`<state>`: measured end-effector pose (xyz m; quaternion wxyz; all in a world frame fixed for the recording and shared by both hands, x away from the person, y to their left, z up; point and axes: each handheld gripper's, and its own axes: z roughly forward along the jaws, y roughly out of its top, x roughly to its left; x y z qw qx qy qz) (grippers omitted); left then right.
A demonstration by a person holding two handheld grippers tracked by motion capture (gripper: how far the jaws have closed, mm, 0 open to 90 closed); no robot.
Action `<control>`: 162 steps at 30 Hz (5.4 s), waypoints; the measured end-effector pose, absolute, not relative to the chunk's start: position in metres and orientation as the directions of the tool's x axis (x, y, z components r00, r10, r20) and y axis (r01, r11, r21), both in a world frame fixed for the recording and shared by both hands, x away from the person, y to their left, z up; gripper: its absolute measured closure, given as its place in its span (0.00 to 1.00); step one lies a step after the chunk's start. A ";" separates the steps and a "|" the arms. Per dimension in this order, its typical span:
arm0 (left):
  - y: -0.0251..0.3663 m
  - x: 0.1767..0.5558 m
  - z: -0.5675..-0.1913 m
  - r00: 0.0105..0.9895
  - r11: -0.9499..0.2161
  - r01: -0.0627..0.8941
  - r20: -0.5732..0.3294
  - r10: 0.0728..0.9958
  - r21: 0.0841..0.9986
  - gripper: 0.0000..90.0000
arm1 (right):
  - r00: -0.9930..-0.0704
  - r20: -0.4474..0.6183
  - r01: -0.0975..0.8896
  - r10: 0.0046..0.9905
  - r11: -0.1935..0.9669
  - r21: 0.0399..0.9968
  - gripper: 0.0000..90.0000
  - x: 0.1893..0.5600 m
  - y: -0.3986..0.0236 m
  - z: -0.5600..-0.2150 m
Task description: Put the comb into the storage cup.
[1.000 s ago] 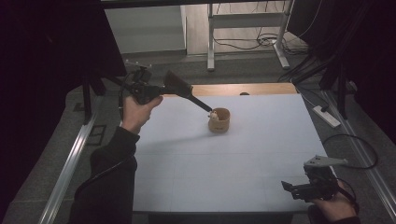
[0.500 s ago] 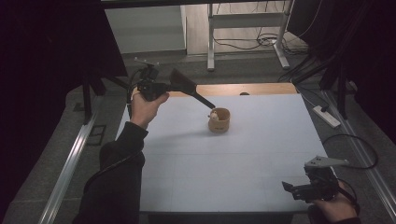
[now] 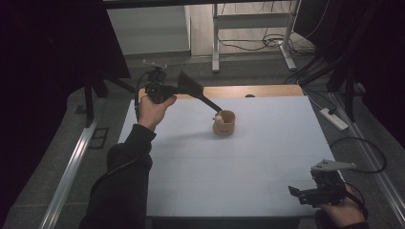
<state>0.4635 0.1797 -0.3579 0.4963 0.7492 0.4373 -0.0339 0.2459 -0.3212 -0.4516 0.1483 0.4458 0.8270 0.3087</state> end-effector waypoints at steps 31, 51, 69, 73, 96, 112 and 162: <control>0.159 0.474 -0.381 0.620 -0.162 0.701 -0.482 0.619 0.695 0.92 | -0.561 0.030 0.645 0.828 0.414 0.643 0.01 0.246 -0.321 -0.452; 0.145 0.478 -0.393 0.620 -0.171 0.709 -0.489 0.613 0.684 0.92 | -0.565 0.028 0.644 0.825 0.419 0.641 0.02 0.246 -0.321 -0.452; 0.138 0.482 -0.406 0.620 -0.183 0.718 -0.497 0.607 0.672 0.92 | -0.566 0.027 0.644 0.824 0.421 0.639 0.02 0.246 -0.320 -0.452; 0.136 0.482 -0.408 0.616 -0.180 0.721 -0.500 0.608 0.669 0.92 | -0.566 0.027 0.644 0.824 0.422 0.638 0.02 0.246 -0.320 -0.452; 0.130 0.484 -0.420 0.609 -0.174 0.728 -0.510 0.608 0.663 0.92 | -0.569 0.025 0.642 0.822 0.425 0.638 0.03 0.246 -0.320 -0.452; 0.136 0.485 -0.433 0.583 -0.126 0.747 -0.551 0.597 0.653 0.91 | -0.570 0.024 0.642 0.821 0.428 0.636 0.03 0.246 -0.320 -0.452; 0.133 0.467 -0.424 0.652 -0.285 0.454 -0.097 0.752 0.844 0.10 | -0.578 0.014 0.638 0.816 0.441 0.631 0.03 0.245 -0.318 -0.452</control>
